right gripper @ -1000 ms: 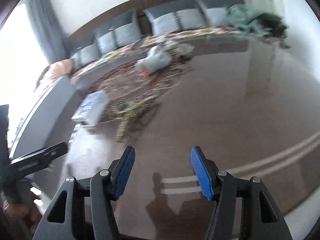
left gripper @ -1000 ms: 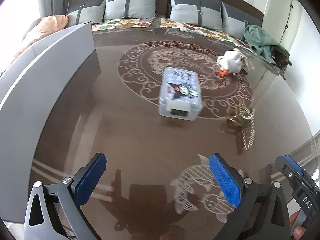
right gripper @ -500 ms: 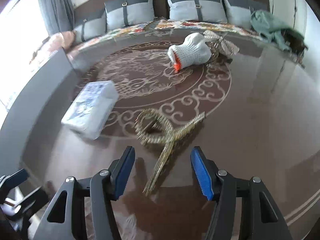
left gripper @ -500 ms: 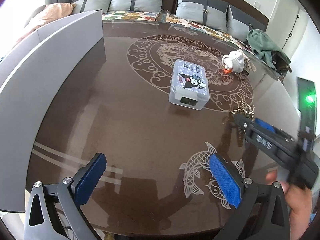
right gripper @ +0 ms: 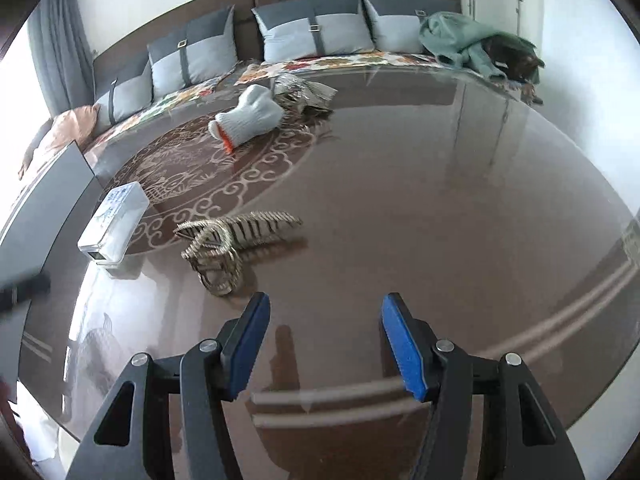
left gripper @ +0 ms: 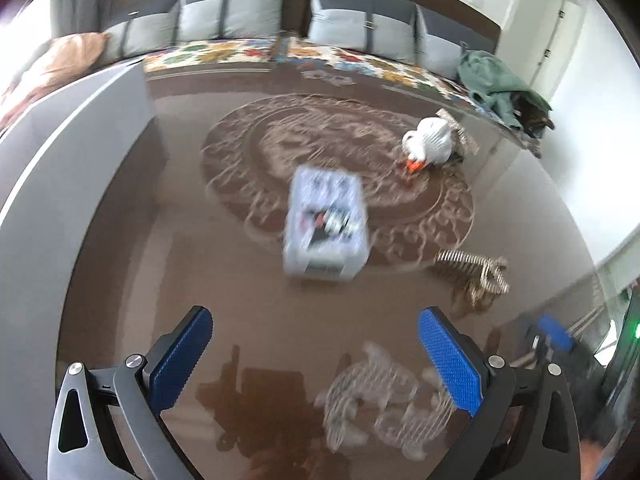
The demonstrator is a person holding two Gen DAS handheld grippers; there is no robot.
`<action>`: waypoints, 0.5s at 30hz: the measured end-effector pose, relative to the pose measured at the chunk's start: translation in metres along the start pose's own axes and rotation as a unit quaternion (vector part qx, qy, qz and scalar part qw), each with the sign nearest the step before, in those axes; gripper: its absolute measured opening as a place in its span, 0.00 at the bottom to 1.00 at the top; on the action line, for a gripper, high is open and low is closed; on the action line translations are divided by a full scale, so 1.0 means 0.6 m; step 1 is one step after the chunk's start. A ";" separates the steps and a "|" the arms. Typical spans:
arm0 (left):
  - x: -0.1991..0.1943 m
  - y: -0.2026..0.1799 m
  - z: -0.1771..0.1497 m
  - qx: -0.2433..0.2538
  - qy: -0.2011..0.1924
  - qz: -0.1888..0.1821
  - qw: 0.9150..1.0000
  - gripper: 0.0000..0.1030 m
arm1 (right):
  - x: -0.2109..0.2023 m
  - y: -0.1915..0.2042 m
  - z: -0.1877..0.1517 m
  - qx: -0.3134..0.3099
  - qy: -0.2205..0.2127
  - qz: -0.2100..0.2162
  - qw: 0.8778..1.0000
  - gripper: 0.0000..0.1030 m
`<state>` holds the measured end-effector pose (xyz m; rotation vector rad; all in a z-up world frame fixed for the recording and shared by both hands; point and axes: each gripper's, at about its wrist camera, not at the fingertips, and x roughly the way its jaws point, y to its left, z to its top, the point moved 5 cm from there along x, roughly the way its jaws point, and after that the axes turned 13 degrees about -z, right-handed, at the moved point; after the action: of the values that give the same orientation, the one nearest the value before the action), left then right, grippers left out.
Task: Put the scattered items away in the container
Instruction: 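Lower the left gripper onto the Kuromi box and close it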
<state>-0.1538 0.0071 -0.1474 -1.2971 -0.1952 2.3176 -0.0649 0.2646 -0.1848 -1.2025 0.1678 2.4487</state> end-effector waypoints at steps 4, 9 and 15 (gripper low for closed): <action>0.039 0.002 0.045 0.012 0.023 0.001 1.000 1.00 | -0.004 -0.003 -0.010 0.002 0.000 0.002 1.000 0.58; 0.110 0.001 0.084 0.048 0.061 0.049 0.996 1.00 | -0.007 0.008 -0.015 -0.021 -0.010 -0.017 1.000 0.59; 0.159 0.001 0.093 0.056 0.091 0.088 0.990 1.00 | -0.006 0.010 -0.019 -0.028 -0.013 -0.023 0.999 0.59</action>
<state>-0.2426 0.0569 -0.1907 -1.5110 0.1137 2.2979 -0.0573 0.2547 -0.1894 -1.1853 0.0635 2.4435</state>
